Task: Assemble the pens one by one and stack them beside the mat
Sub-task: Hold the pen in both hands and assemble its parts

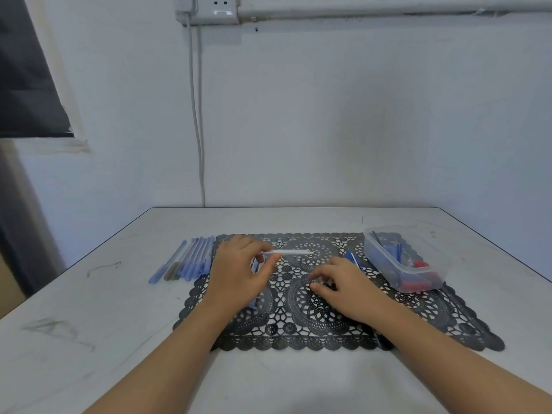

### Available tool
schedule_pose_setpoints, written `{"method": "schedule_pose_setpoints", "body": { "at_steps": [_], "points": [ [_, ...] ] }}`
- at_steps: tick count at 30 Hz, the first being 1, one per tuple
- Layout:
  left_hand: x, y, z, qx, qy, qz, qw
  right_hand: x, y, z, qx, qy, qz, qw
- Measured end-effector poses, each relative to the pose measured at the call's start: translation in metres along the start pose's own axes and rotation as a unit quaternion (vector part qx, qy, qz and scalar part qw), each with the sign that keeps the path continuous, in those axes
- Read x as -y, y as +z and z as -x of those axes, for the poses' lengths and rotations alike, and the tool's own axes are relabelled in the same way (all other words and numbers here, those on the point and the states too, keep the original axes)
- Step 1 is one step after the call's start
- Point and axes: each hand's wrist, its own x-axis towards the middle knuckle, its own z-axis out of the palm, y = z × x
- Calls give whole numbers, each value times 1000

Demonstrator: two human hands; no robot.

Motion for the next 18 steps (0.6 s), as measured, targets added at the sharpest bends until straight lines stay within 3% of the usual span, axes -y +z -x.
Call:
{"method": "schedule_pose_setpoints", "body": {
  "at_steps": [11,18],
  "points": [
    [0,2,1,0,-2,-11,1000,3,-7,-2,-59,25,-31,997],
    [-1,0,1,-4,-21,-7,1000,13,-14,2,-175,51,-227,957]
  ]
}}
